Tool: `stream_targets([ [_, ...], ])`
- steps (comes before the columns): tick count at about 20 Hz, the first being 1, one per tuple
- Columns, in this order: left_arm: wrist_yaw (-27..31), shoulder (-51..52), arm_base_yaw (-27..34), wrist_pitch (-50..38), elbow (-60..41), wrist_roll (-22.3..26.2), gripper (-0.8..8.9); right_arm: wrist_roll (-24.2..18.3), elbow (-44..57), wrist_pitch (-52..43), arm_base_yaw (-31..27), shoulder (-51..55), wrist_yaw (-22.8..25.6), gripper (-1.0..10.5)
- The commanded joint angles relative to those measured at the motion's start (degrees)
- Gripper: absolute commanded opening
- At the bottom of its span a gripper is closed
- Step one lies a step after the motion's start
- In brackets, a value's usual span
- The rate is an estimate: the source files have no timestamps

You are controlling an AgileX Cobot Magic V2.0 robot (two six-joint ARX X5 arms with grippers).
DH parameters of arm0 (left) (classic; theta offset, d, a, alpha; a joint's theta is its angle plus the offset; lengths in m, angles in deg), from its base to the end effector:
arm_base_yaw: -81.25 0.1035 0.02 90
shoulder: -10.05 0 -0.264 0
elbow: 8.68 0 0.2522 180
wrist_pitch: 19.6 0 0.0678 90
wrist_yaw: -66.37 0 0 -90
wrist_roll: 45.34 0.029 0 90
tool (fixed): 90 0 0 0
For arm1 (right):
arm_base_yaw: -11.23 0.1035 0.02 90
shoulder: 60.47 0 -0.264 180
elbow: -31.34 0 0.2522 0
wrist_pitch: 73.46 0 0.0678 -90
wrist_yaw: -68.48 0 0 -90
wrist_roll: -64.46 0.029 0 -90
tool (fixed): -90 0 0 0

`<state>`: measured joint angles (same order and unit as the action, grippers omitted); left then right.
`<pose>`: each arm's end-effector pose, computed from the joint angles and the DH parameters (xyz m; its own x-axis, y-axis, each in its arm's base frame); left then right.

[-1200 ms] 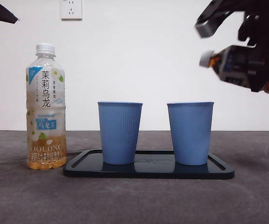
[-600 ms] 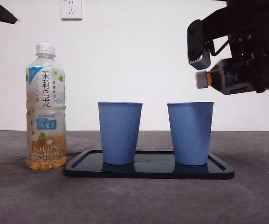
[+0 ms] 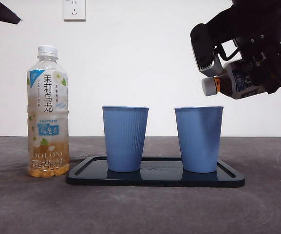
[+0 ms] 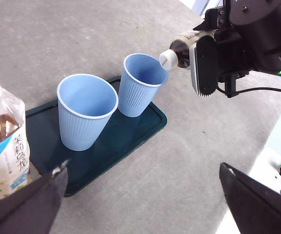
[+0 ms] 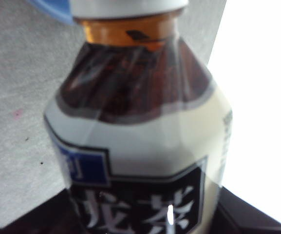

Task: Pour the drink into the cup

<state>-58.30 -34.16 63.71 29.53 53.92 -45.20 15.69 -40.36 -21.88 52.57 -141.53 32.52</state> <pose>0.1370 -0.0606 0.3203 0.5026 -0.7554 -0.4204 0.7152 0.6365 -0.2887 0.2175 0.1601 0.2491 0.7488 -0.4193 -0.5133 -0.5547 0.0275 -0.8316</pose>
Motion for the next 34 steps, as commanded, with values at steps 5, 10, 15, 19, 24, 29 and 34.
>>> stream_targets([
  [5, -0.2, -0.3, -0.3, -0.2, 1.1, 0.4, 4.98, 1.3, -2.0, -1.8, 0.9, -0.3, 2.9, 2.0],
  [10, -0.2, -0.3, -0.3, -0.2, 1.1, 0.5, 4.98, 16.0, -2.0, -2.2, 0.9, -0.1, -1.1, 2.0],
  [15, -0.2, -0.3, -0.3, -0.2, 1.1, 0.4, 4.96, 33.1, -2.0, -2.1, -1.3, 3.0, -14.1, 2.0],
  [19, -0.2, -0.3, -0.3, -0.3, 1.1, 0.5, 4.96, 38.4, -0.9, -6.8, -6.8, 7.5, -24.2, 2.0],
  [24, -0.2, -0.3, -0.3, -0.3, 1.1, 0.5, 4.96, 44.3, 11.0, -27.4, -15.8, 15.6, -36.8, 2.0],
  [29, -0.2, -0.3, -0.3, -0.5, 1.1, 0.5, 4.96, 53.0, 28.0, -58.1, -23.2, 18.0, -45.7, 2.0],
  [34, -0.2, -0.3, -0.3, -0.6, 1.1, 0.7, 4.96, 55.2, 38.0, -80.0, -25.8, 14.1, -47.1, 2.0],
])
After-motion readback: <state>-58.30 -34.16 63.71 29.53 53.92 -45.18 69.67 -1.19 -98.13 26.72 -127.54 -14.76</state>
